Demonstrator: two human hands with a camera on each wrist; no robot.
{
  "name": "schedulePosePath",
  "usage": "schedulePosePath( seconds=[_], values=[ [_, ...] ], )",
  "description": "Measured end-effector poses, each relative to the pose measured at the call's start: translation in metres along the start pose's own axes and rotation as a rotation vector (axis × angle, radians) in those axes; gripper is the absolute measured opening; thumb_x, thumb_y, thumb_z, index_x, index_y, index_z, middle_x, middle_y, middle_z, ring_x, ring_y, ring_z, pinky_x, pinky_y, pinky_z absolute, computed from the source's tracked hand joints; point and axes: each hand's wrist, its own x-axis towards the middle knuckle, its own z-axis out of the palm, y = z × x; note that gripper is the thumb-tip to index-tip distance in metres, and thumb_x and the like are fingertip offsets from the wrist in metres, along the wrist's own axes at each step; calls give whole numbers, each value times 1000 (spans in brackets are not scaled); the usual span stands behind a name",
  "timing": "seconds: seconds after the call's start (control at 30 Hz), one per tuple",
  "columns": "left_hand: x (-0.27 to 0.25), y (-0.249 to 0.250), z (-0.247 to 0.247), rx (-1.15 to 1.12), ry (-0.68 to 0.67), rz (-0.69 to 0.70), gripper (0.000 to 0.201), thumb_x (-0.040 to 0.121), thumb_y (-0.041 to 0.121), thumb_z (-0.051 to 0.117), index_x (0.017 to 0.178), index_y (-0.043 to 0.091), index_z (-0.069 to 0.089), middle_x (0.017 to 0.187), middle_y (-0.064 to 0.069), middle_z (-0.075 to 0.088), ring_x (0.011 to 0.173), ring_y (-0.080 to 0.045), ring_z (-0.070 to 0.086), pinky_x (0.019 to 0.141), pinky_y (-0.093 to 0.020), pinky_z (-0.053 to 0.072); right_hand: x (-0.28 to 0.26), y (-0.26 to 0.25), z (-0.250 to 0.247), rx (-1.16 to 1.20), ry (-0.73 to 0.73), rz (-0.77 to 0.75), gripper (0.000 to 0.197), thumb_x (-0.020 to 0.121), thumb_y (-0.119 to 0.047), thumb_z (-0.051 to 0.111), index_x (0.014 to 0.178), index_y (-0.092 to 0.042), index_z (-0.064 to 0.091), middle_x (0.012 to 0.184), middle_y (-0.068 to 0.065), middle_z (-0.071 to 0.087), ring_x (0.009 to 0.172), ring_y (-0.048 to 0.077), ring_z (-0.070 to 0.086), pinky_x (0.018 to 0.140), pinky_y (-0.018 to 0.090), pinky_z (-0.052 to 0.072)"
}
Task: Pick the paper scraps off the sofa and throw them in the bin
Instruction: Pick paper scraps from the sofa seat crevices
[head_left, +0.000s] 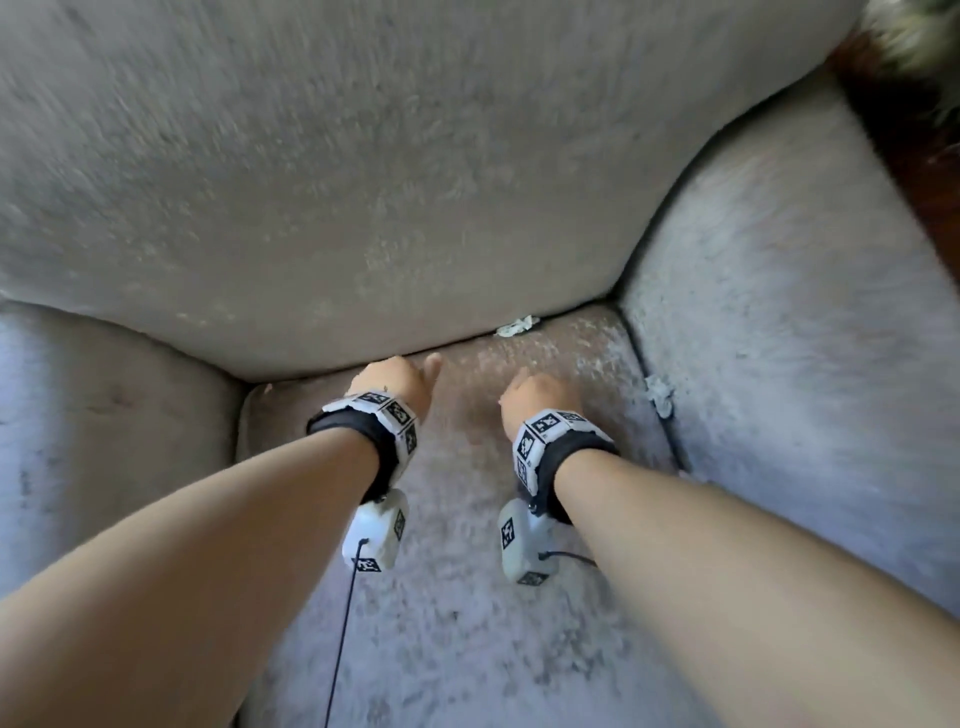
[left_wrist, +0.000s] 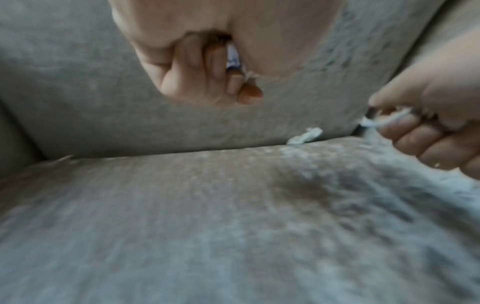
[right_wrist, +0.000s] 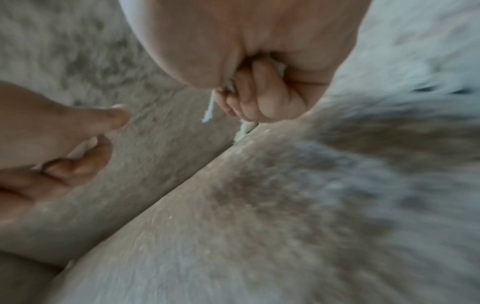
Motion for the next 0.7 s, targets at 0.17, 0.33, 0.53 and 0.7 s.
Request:
schedulePosePath(
  seconds=[0.17, 0.33, 0.53, 0.7],
  values=[
    [-38, 65, 2, 83, -86, 38, 31, 97, 25, 46, 118, 11, 64, 117, -14, 65, 106, -33, 62, 74, -28, 41, -18, 71, -52, 41, -18, 107, 31, 94, -15, 46, 118, -7, 63, 121, 13, 64, 112, 31, 61, 89, 33, 50],
    [-59, 101, 2, 17, -31, 56, 36, 95, 32, 49, 103, 4, 70, 107, -17, 69, 100, -36, 64, 81, -33, 48, -21, 116, -84, 216, 39, 226, 37, 101, -19, 34, 124, -4, 59, 127, 14, 60, 117, 30, 58, 96, 37, 49],
    [-56, 126, 1, 77, 64, 56, 60, 99, 50, 26, 94, 5, 65, 104, -19, 67, 98, -35, 63, 80, -34, 45, -9, 133, -84, 223, 81, 267, 65, 97, -56, 20, 91, -5, 60, 98, 15, 67, 86, 29, 60, 71, 33, 43],
    [-27, 134, 7, 91, -32, 34, 54, 99, 49, 36, 98, 3, 64, 107, -20, 66, 97, -36, 62, 77, -31, 41, 11, 134, -80, 234, 41, 394, 71, 95, -61, 23, 124, -6, 57, 121, 19, 60, 109, 29, 60, 84, 35, 46]
  ],
)
